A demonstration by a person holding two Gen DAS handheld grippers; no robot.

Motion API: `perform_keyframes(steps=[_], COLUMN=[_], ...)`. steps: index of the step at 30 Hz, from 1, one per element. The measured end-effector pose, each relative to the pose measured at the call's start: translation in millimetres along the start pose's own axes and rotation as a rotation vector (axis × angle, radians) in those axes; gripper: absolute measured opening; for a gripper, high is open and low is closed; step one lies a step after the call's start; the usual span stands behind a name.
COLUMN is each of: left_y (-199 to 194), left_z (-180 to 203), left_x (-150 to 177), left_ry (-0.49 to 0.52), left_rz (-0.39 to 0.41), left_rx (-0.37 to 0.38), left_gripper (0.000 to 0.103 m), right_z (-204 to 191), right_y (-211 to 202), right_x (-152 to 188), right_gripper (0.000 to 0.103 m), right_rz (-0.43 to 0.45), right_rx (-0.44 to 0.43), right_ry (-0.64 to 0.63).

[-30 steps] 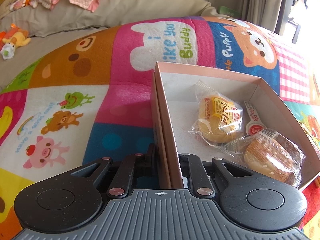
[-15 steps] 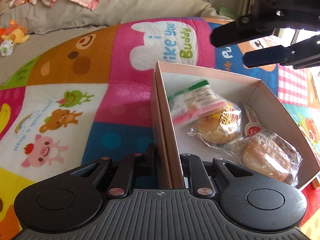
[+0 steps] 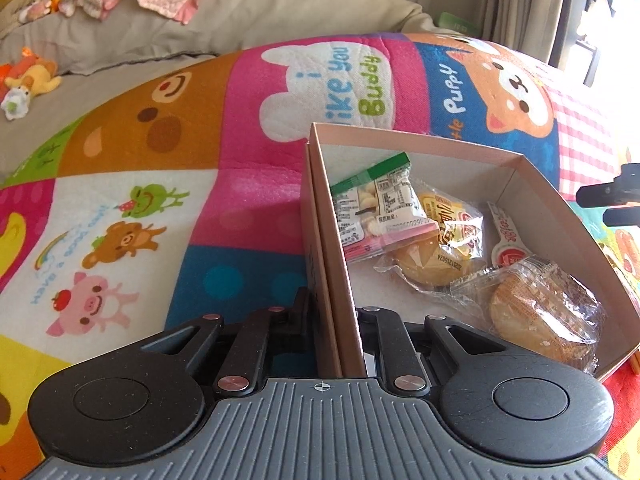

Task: Organize objects
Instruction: 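Reach the right gripper to the red-orange puffed snack bag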

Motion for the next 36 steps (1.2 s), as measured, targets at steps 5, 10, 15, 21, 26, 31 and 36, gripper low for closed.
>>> perform_keyframes(steps=[5,10,15,21,26,31,36], left_y=[-0.6,-0.6,-0.5,-0.6,-0.5,-0.6,-0.5], left_z=[0.6,0.6,0.5,0.3,0.0,-0.4,-0.1], left_x=[0.4,0.4,0.4,0.3,0.1,0.4,0.4], left_ry=[0.000,-0.001,-0.001,-0.001,0.003,0.004,0.005], left_rz=[0.000,0.000,0.000,0.000,0.001,0.002,0.001], left_rx=[0.001,0.002,0.001,0.001,-0.002,-0.002,-0.003], left_gripper=[0.016,0.016,0.016,0.015,0.015,0.016,0.015], right_z=[28.3,28.0,30.5,33.0,39.9,40.8,40.2], right_y=[38.0,64.1,37.6,-6.3,-30.0,-46.6,-62.8], right_x=[1.9,18.9,36.9,72.4,87.2,98.2,100.4], right_gripper=[0.070,0.058,0.038,0.029,0.031,0.042,0.061], right_rz=[-0.021,-0.121,-0.158,-0.186,-0.119,-0.060,0.003], right_rx=[0.059,0.027,-0.029,-0.068,0.047,0.129,0.177], right_ry=[0.060,0.074,0.064,0.039,-0.059,-0.195,-0.265])
Point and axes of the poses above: each gripper's, at about its wrist camera, not at the fingertips, and y roughly the way its jaws point, z to its right, x to its underside, the point moved 10 cm from there along y, roughly the way its jaws point, and after that the axes turned 2 degrees about -x, right-handed, at the moved point
